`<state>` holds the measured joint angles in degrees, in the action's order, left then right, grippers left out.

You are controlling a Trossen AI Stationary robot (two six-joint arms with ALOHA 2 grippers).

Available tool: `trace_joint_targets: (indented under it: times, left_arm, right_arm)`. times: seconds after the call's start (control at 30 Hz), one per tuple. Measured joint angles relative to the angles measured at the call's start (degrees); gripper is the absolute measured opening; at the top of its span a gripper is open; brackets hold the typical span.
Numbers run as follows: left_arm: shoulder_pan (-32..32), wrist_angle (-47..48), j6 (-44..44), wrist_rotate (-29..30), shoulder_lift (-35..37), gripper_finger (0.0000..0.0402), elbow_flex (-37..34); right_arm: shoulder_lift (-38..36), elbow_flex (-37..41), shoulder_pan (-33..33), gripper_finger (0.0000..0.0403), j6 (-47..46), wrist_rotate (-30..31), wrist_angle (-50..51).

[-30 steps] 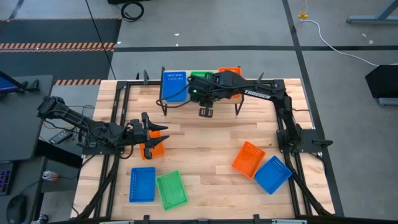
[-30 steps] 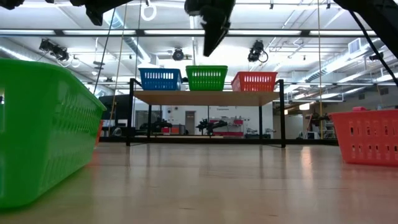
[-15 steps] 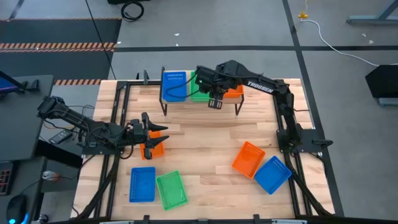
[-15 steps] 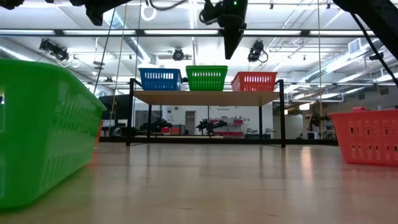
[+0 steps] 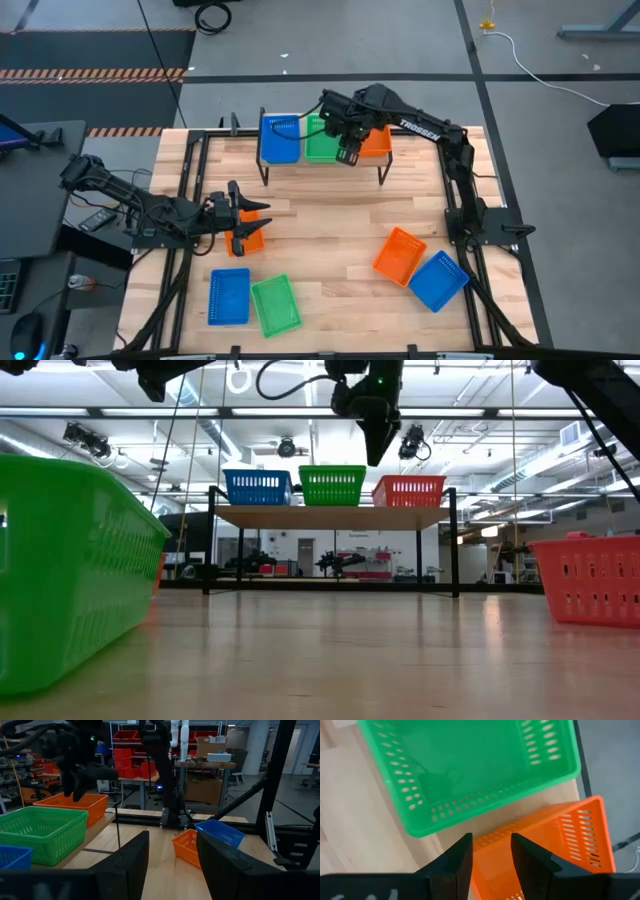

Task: Stack baskets on shelf by color
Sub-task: Adjust the orange bin on the shelf

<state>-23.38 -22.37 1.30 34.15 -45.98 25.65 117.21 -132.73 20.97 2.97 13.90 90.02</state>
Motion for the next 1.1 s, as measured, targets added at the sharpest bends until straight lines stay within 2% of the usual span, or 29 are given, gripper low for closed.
trace_joint_targets:
  times: [0.23, 0.5, 0.7, 0.97, 1.1]
  left_arm:
    - [0.0, 0.88, 1.12, -0.95, 0.0, 0.0172, 0.0]
    - [0.0, 0.36, 1.02, -1.01, -0.02, 0.0172, 0.0]
    - [0.17, -0.63, -0.2, -1.03, -0.02, 0.0172, 0.0]
    - [0.17, -1.03, -0.37, -1.03, -0.02, 0.0172, 0.0]
    - [0.17, -0.99, -0.52, -1.03, -0.02, 0.0172, 0.0]
  right_arm:
    - [-2.6, 3.04, 0.68, 0.014, 2.97, -0.52, -0.15]
    - [-14.08, 21.22, 1.75, 0.014, 5.13, -0.53, -0.64]
    - [-20.85, 31.35, 1.11, 0.014, 8.59, -0.17, -11.16]
    - [-21.74, 39.45, 1.62, 0.014, 9.94, -0.54, -14.7]
    - [-21.68, 41.67, 1.24, 0.014, 10.73, -1.19, -20.14]
